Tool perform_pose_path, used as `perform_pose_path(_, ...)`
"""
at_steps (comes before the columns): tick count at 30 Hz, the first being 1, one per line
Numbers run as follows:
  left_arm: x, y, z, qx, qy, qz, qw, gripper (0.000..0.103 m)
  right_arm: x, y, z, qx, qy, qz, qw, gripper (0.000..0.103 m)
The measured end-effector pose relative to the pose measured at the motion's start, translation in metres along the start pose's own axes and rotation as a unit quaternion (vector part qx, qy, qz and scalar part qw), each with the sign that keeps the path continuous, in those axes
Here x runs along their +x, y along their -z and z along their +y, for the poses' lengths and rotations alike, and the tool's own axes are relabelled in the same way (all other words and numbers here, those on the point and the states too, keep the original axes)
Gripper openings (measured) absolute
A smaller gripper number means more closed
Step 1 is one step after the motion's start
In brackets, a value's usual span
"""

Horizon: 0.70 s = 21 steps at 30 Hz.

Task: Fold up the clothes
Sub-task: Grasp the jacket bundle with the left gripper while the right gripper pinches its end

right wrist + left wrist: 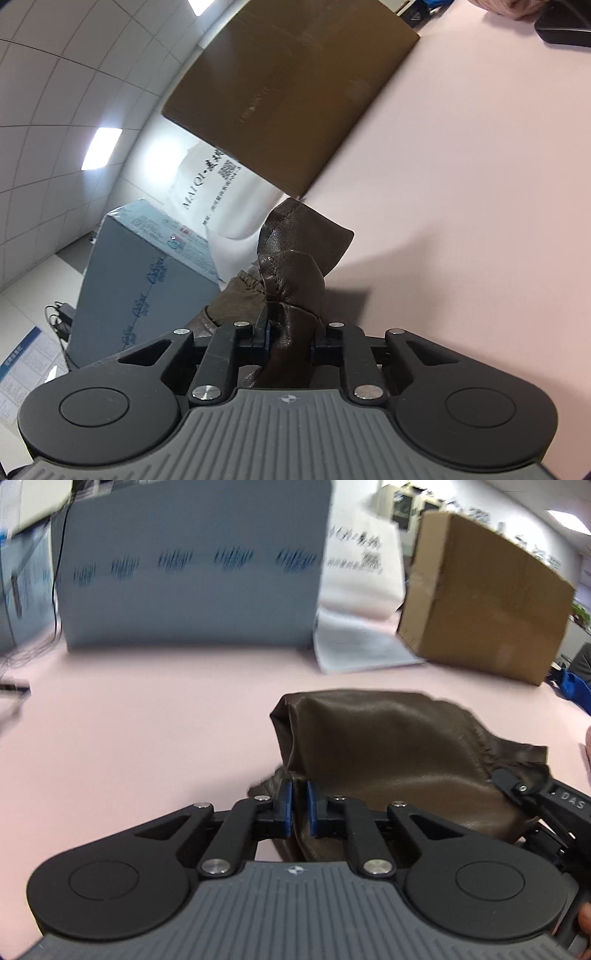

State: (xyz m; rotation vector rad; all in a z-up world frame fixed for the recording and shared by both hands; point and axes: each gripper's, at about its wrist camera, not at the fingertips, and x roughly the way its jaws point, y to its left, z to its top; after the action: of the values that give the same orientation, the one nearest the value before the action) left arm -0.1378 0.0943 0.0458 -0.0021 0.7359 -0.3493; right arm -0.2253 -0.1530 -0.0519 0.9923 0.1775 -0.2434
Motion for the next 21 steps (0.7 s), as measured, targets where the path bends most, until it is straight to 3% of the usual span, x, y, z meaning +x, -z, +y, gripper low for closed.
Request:
perform_pose_path(1, -0.001, 0.005, 0.001, -0.001, -0.007, -0.009, 0.9999, 0.016, 0.001, 0.0, 0.002, -0.006, 0.005, -0.001, 1.0, 0.017)
perform_pose_path(3, -0.008, 0.007, 0.004, -0.011, -0.02, -0.01, 0.9997, 0.042, 0.001, 0.0, 0.002, -0.007, 0.006, 0.0, 1.0, 0.021)
perform_pose_path(4, -0.015, 0.006, 0.011, -0.025, -0.029, -0.004, 0.9993, 0.076, 0.0, 0.0, 0.001, -0.006, 0.001, 0.0, 1.0, 0.025)
perform_pose_path(5, -0.022, 0.006, 0.017, -0.037, -0.021, -0.003, 0.9991, 0.094, -0.001, 0.0, 0.0, -0.003, -0.005, -0.001, 1.0, 0.027)
perform_pose_path(9, -0.047, 0.009, 0.036, -0.083, 0.056, 0.011, 0.9949, 0.094, -0.004, -0.002, -0.002, 0.003, -0.03, 0.003, 1.0, 0.036)
perform_pose_path(11, -0.044, 0.01, 0.037, -0.099, 0.086, 0.037, 0.9906, 0.094, -0.004, -0.001, 0.0, -0.001, -0.036, 0.003, 0.999, 0.041)
perform_pose_path(14, -0.016, 0.013, 0.038, -0.143, 0.132, 0.102, 0.9755, 0.094, -0.005, 0.0, 0.002, -0.01, -0.052, 0.005, 0.999, 0.053)
perform_pose_path(15, -0.005, 0.014, 0.038, -0.159, 0.149, 0.121, 0.9684, 0.101, -0.005, 0.001, 0.003, -0.013, -0.059, 0.005, 0.998, 0.06)
perform_pose_path(16, 0.004, 0.014, 0.039, -0.168, 0.168, 0.114, 0.9646, 0.103, -0.006, 0.001, 0.004, -0.017, -0.07, 0.006, 0.997, 0.069)
perform_pose_path(18, 0.012, 0.011, 0.037, -0.164, 0.167, 0.093, 0.9678, 0.103, -0.006, 0.0, 0.005, -0.02, -0.09, 0.009, 0.996, 0.078)
perform_pose_path(21, 0.02, 0.007, 0.034, -0.17, 0.162, 0.078, 0.969, 0.103, -0.007, -0.003, 0.004, -0.017, -0.098, 0.016, 0.995, 0.078)
